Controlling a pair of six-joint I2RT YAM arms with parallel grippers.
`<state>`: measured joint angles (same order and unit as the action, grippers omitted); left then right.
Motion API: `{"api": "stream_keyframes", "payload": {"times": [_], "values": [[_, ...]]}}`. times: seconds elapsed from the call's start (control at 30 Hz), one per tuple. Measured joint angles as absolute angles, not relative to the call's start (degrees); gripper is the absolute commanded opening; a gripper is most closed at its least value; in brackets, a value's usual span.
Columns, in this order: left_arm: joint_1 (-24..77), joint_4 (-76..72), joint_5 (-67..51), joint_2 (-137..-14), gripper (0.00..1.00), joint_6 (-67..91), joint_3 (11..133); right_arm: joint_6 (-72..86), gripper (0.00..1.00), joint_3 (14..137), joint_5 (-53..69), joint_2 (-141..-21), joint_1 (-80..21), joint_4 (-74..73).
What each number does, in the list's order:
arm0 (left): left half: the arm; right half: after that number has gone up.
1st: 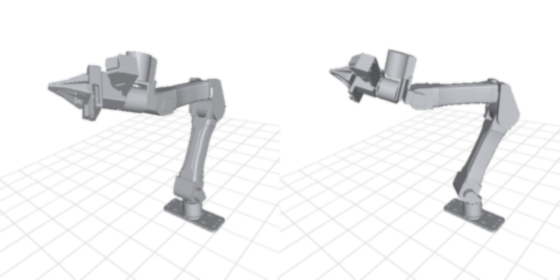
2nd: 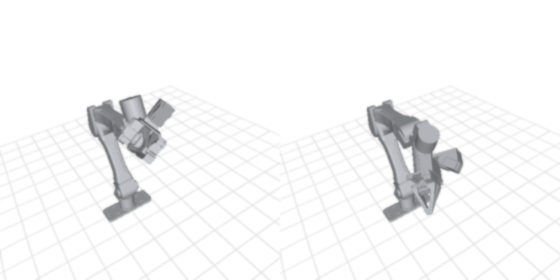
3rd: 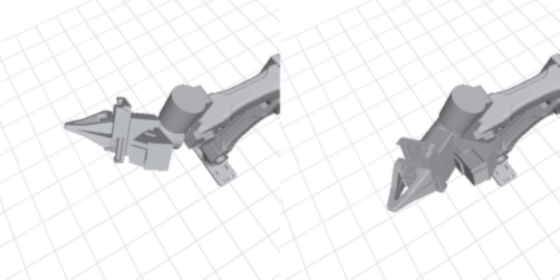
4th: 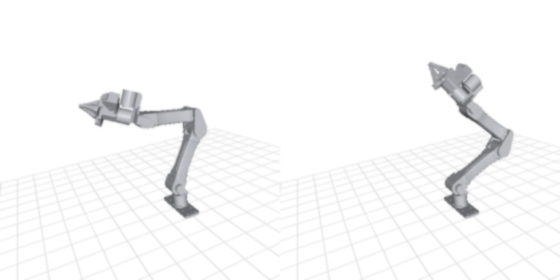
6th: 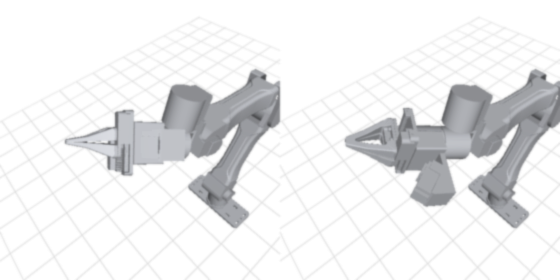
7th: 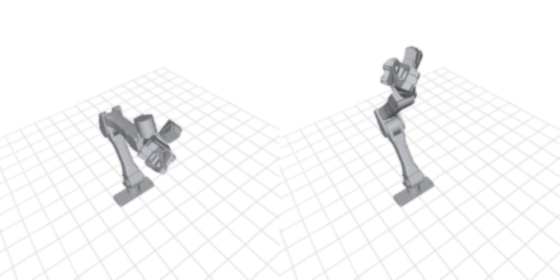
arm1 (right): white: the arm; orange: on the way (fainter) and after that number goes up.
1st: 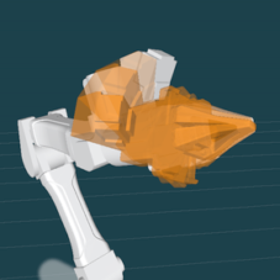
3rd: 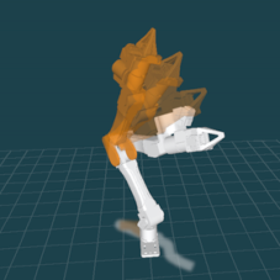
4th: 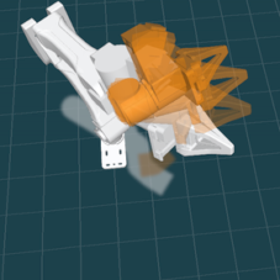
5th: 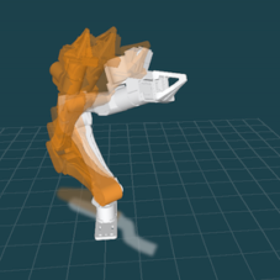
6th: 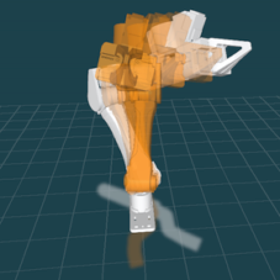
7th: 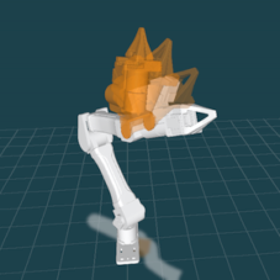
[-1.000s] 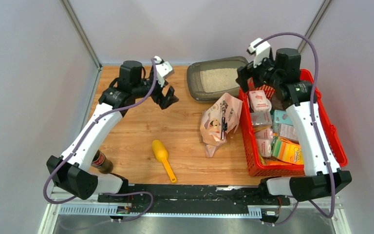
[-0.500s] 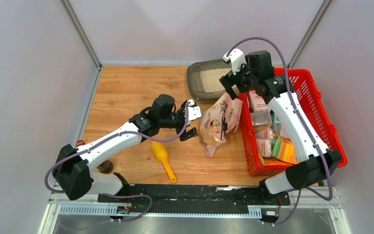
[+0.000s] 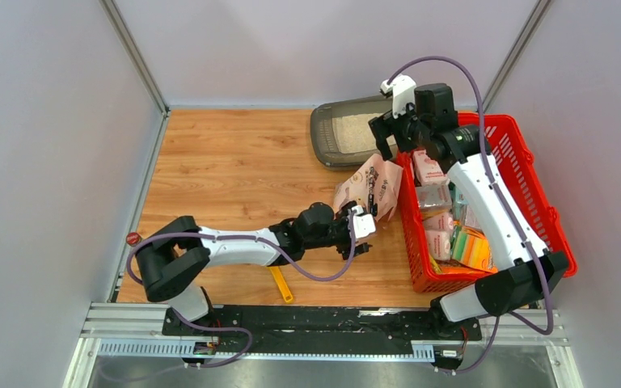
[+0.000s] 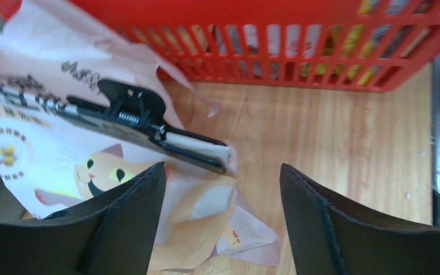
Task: Fill the litter box with clean litter
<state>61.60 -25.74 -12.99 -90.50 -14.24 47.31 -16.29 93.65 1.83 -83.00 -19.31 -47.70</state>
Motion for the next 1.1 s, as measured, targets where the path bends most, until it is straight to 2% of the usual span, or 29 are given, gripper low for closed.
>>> {"api": "stream_keyframes", "payload": {"times": [0.03,0.07,0.13,0.17,0.2,0.27,0.47,0.73,0.9,1.1], "values": [[61.9,-26.9,-10.8,-91.7,0.66,-14.1,47.3,-16.0,1.00,93.6,1.8,-82.8,-19.3,-47.7],[62.0,-27.4,-9.1,-92.7,0.55,-13.8,47.4,-15.8,1.00,93.4,1.8,-82.5,-19.3,-47.7],[62.1,-27.8,-5.8,-93.9,0.42,-14.2,47.5,-15.7,1.00,92.6,1.8,-81.2,-19.3,-47.8],[62.0,-27.8,-5.1,-94.0,0.21,-14.0,47.7,-15.7,1.00,92.1,1.8,-80.4,-19.3,-47.9],[61.9,-27.8,-4.5,-93.9,0.12,-14.1,47.7,-15.7,1.00,91.7,1.8,-79.5,-19.3,-48.1],[61.4,-28.2,-3.7,-93.5,0.00,-14.3,47.6,-15.7,1.00,91.1,1.9,-77.9,-19.3,-48.7],[58.1,-25.6,-5.5,-87.3,0.00,-16.1,43.9,-17.0,1.00,90.7,4.2,-74.9,-19.3,-50.7],[46.3,-15.5,-18.3,-79.6,0.00,-23.4,42.3,-21.7,0.96,90.7,16.6,-76.2,-19.7,-59.7],[40.3,-12.4,-26.2,-79.4,0.00,-27.9,42.6,-24.3,0.93,82.7,17.8,-75.7,-20.1,-63.4],[36.7,-8.9,-32.4,-81.3,0.00,-30.6,45.3,-25.6,0.89,76.7,18.2,-72.9,-21.2,-59.5]]}}
